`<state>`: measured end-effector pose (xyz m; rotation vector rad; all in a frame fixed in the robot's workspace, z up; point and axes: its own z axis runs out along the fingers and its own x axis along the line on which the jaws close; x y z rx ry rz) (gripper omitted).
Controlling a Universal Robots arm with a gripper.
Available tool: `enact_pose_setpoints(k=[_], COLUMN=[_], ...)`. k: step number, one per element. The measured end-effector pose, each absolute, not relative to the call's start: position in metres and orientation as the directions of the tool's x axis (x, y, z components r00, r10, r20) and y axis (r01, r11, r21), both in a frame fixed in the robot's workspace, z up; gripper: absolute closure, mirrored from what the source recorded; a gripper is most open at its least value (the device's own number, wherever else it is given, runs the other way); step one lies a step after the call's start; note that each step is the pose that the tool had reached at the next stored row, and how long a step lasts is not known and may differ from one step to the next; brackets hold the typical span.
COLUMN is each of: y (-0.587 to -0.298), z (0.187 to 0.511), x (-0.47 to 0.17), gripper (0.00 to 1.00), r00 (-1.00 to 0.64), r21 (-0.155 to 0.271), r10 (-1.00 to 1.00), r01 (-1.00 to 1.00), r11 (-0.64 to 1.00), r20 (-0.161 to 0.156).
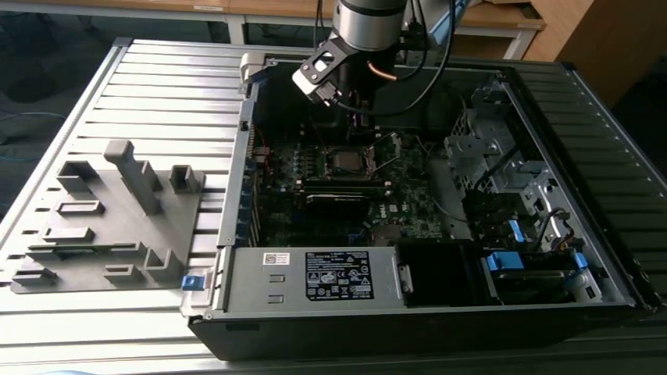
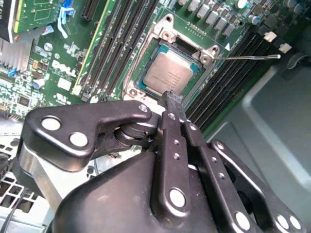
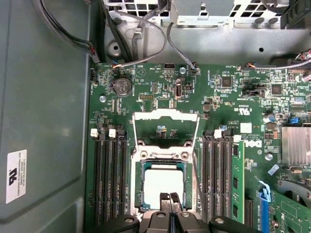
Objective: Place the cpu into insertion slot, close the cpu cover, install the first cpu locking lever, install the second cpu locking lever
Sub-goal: 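Close the cpu cover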
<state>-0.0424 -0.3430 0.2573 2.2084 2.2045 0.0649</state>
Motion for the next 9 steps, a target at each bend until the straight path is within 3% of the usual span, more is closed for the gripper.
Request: enact_pose_setpoints(k=[9], y=[-0.343], z=[0.2623], x=[-0.0424], gripper=[0.89], r00=[0.001], r21=[0.044], r10=[1.0], r01=[0.999], r11=[-0.002], r20=[0.015])
